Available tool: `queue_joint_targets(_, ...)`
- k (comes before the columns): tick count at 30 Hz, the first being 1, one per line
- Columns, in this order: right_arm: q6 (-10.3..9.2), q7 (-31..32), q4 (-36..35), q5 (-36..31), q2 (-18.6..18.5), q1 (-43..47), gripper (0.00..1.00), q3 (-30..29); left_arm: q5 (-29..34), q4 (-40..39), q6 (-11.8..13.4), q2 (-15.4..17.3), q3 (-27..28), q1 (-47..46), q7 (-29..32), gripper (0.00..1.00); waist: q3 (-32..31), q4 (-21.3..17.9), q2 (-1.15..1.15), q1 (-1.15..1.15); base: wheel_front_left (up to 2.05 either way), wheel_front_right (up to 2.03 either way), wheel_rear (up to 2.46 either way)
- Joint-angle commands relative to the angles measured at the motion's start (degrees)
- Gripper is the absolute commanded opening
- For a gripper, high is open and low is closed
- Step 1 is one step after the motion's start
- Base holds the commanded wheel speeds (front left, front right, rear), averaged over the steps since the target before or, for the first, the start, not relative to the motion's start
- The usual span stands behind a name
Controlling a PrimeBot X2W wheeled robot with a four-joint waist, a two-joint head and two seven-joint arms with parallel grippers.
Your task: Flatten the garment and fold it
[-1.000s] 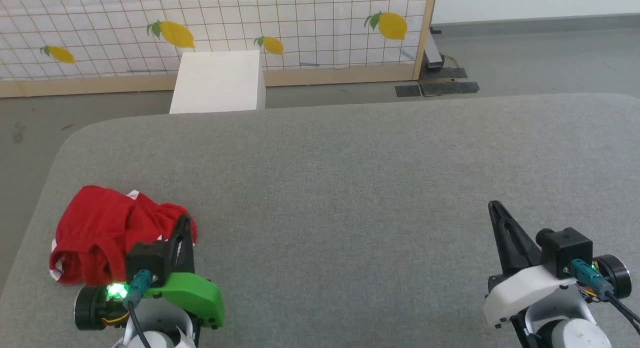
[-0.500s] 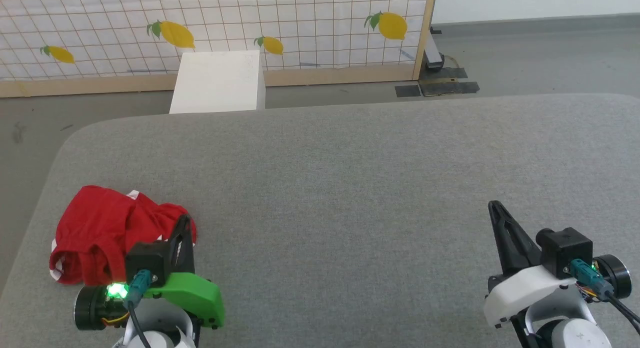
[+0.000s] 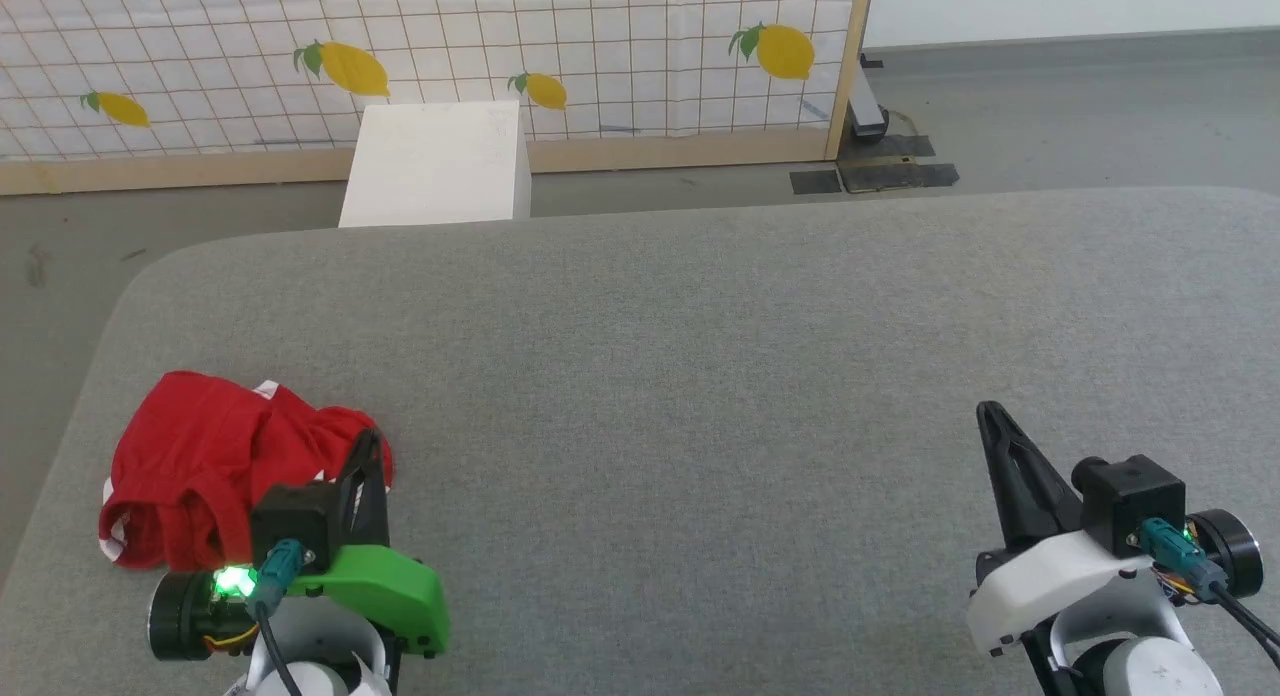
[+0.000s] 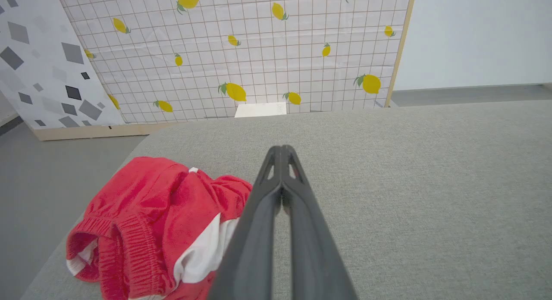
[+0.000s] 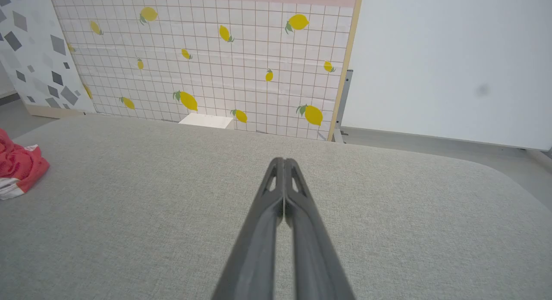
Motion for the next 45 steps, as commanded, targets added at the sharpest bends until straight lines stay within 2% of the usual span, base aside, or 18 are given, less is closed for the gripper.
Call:
queue_joint_targets(1, -0.08, 0.2, -0.3, -0.4, 0.1, 0.8, 0.00, 0.0, 0.7, -0.1, -0.1, -0.2, 0.2, 0.7, 0.1, 0.00, 0.0, 0.0, 0.66, 0.00, 0.00, 0.00, 0.00)
queue_joint_targets(13, -0.08, 0.2, -0.3, -0.4, 0.1, 0.8, 0.00, 0.0, 0.7, -0.1, -0.1, -0.2, 0.2, 0.7, 0.1, 0.00, 0.0, 0.0, 0.66, 0.00, 0.00, 0.00, 0.00)
queue_joint_targets(14, 0.00, 0.0, 0.0, 0.0, 0.0, 0.0, 1.00, 0.0, 0.0, 0.0, 0.0, 0.0, 0.0, 0.0, 0.0, 1.00, 0.0, 0.0, 0.00, 0.00, 0.00, 0.00, 0.00)
queue_joint_targets(33, 0.00, -2.2, 1.9, 2.6, 0.0, 0.9, 1.00, -0.4, -3.0, 1.9, 0.2, 0.0, -1.4, 0.2, -2.2, 1.00, -0.1, 0.4, 0.10, 0.00, 0.00, 0.00, 0.00)
queue_joint_targets(45, -0.01, -3.6, 3.2, 4.1, 0.0, 1.8, 1.00, -0.3, -4.6, 2.9, 0.4, 0.0, -1.5, 0.7, -3.6, 1.00, -0.6, 3.0, 0.16, 0.00, 0.00, 0.00, 0.00)
